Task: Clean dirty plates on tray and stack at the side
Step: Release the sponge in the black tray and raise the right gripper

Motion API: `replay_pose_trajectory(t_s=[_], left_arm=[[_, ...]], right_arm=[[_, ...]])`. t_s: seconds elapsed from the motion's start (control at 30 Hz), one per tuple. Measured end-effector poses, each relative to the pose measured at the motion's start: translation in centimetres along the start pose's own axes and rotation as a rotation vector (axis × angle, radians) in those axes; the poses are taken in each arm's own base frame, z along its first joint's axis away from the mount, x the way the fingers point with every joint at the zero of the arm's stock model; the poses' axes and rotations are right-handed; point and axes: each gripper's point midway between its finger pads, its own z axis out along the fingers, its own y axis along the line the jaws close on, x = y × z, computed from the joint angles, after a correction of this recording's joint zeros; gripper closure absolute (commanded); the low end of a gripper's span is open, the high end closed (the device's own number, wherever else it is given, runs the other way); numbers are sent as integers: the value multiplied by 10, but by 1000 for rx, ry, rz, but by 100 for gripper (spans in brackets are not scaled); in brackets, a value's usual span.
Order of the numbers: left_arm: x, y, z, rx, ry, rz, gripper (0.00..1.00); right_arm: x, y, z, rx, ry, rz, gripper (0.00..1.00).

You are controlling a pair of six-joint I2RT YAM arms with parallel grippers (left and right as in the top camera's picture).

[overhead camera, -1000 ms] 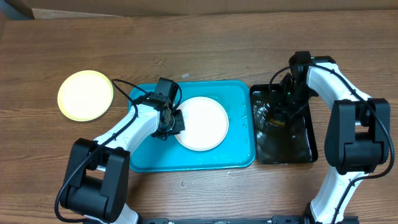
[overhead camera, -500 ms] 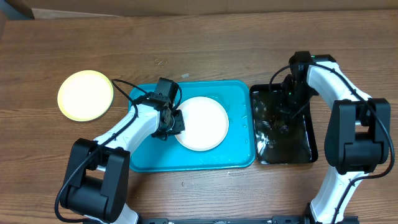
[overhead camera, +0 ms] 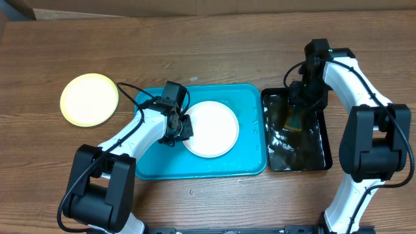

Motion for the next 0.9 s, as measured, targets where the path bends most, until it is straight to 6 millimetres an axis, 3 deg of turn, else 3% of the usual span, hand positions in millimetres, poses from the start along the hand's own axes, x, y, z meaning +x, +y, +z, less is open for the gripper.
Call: replay_pose_trajectory(t_s=[0.13,0.17,0.2,0.3,0.37,0.4,0.43,0.6,0.8,0.9], left_arm=[[0,0,0,0,0,0,75],[0,0,0,0,0,0,75],[0,0,0,0,0,0,75],[-1,0,0,2,-3,0,75],[-1,-1,0,3,-6,0,72],[-2,-1,0,4,-7,1,71],[-2,-1,0,3,-7,1,70],[-2,-1,0,3,-6,1,70],[-2,-1,0,4,-8,1,71],[-3,-2,0,6,-13,0,85]], right_arm=[[-6,-1,9,-1,-32,-2,48],[-5,0,9,-1,-31,-5,60],[-4,0,10,0,-31,-11,96],[-4,2,11,-8,-31,-3,96],[-4,4,11,-23,-30,-1,57],[-4,6,11,-32,-30,-4,46],[-3,8,11,-40,-25,-7,41],[9,12,-2,-52,42,-4,30],[-22,13,-44,-81,-50,11,28],[-35,1,-54,-88,-89,49,26]])
